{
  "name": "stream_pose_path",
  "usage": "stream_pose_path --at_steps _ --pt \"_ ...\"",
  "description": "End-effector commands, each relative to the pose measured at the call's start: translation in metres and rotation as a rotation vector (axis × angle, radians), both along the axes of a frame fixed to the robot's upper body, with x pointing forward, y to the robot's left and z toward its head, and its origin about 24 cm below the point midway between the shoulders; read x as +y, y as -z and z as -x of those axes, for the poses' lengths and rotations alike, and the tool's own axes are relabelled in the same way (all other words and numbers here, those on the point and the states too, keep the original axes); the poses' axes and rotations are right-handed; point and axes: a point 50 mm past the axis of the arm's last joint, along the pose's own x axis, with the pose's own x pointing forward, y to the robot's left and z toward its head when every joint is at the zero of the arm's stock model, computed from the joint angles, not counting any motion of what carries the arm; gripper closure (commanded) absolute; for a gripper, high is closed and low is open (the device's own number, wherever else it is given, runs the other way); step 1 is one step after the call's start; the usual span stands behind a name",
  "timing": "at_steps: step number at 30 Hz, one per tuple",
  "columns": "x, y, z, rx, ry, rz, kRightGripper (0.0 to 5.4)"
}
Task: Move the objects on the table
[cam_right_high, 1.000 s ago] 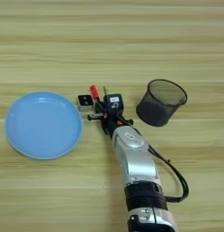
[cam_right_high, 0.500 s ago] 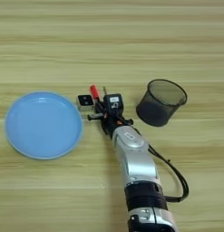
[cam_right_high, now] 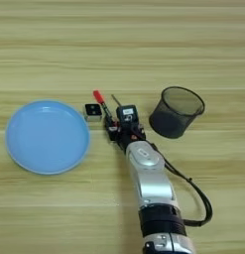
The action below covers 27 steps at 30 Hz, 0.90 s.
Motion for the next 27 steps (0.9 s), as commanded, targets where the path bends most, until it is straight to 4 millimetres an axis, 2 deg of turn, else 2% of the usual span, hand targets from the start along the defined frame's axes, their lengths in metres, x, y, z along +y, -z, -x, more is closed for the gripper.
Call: stream_pose_path --at_steps 1,6,14,18,27 --pt "-0.002 -0.038 -0.013 -0.162 -0.008 0.055 2.15" --pt "0.002 -0.050 -0.008 -0.206 -0.022 0.066 1.30" --pt "0.011 -0.068 0.001 -0.278 -0.047 0.081 0.53" --pt "0.008 -0.081 0.006 -0.344 -0.009 0.144 0.07" --pt "-0.004 -0.093 0.023 -0.432 0.086 0.190 0.03"
